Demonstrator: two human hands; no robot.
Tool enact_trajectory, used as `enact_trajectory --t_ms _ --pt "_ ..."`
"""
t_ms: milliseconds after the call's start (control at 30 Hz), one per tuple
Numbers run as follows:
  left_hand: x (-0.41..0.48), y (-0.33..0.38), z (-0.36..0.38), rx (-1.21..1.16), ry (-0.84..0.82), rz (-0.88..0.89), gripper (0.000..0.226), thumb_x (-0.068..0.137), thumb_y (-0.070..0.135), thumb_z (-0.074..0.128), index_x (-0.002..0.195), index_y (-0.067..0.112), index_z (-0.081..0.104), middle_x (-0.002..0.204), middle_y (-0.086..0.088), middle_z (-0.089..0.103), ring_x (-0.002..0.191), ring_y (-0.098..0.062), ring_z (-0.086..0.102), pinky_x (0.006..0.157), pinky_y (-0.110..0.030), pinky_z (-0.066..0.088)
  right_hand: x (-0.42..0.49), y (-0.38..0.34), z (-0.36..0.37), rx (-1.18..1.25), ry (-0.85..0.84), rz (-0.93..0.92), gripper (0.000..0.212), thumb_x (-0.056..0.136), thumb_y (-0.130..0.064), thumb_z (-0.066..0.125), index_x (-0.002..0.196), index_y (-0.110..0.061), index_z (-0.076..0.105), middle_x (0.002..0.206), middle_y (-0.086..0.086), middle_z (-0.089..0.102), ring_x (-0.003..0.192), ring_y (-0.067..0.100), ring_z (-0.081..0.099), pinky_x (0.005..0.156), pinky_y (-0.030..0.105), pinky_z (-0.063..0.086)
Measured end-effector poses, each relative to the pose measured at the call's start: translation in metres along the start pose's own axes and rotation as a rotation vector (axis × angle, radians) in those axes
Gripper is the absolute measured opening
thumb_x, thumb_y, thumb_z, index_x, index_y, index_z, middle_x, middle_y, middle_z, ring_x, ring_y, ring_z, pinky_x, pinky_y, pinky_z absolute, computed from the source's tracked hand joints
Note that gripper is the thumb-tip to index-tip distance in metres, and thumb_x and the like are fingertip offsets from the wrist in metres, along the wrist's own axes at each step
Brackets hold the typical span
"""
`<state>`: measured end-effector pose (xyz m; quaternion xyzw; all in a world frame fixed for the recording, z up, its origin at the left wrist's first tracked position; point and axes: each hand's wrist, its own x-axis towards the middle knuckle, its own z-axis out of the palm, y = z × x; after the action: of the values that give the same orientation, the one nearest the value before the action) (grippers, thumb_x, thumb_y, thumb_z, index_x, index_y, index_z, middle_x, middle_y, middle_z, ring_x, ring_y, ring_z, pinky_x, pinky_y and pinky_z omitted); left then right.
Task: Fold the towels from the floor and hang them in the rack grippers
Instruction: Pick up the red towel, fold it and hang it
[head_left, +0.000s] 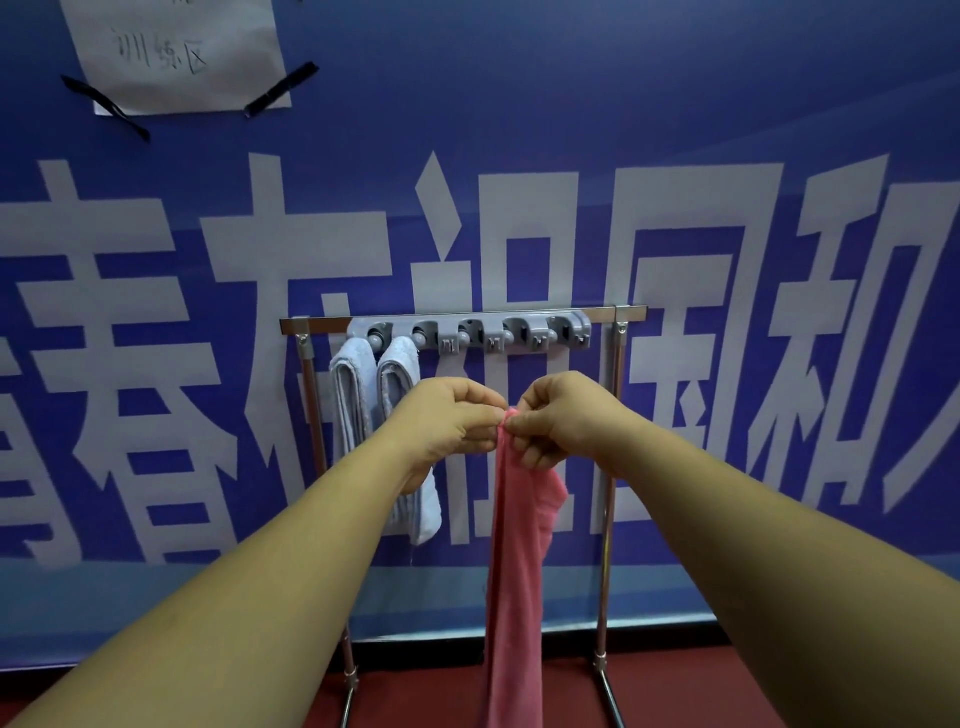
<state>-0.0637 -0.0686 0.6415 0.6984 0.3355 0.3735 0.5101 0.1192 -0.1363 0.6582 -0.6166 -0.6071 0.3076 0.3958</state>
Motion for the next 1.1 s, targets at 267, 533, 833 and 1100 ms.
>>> enact_trajectory --t_ms 267,533,833,1100 --pt "-0.0013 -0.0021 0.0023 0.032 -0.011 0.020 0.021 0.091 -0.008 0.069 0.107 0.002 0.076 0.102 -0.019 0.081 0.098 -0.029 0.080 0.085 -0.035 0.066 -0.0005 -0.0016 -0.0015 -0.004 -0.056 -0.018 0.016 0.102 -0.007 0.066 0.111 0.007 0.064 0.091 0.024 0.078 0.072 0.030 0.076 0.074 0.043 0.065" --pt "-0.0010 -0.0043 0.0047 -0.068 0.040 0.009 0.019 0.091 -0.004 0.074 0.108 0.003 0.075 0.105 -0.022 0.079 0.101 -0.033 0.079 0.089 -0.038 0.065 -0.0027 -0.0069 -0.0004 -0.063 -0.021 -0.031 0.019 0.106 -0.014 0.062 0.108 0.004 0.066 0.089 0.021 0.079 0.067 0.026 0.075 0.065 0.036 0.064" --pt "-0.0049 0.0011 0.0016 -0.089 0.049 0.026 0.023 0.089 0.006 0.084 0.109 0.003 0.075 0.110 -0.021 0.079 0.101 -0.031 0.079 0.087 -0.035 0.065 -0.0035 -0.0081 0.0005 -0.087 -0.034 -0.023 0.025 0.104 -0.022 0.066 0.104 0.003 0.069 0.085 0.018 0.079 0.069 0.028 0.077 0.061 0.032 0.062" --pt "-0.0038 0.0028 -0.0025 -0.029 0.059 0.050 0.019 0.091 -0.004 0.076 0.109 0.001 0.072 0.104 -0.021 0.080 0.103 -0.037 0.078 0.093 -0.044 0.065 -0.0030 -0.0037 0.0012 -0.117 -0.130 0.029 0.013 0.099 -0.006 0.068 0.108 0.004 0.068 0.085 0.021 0.079 0.065 0.027 0.074 0.061 0.034 0.062"
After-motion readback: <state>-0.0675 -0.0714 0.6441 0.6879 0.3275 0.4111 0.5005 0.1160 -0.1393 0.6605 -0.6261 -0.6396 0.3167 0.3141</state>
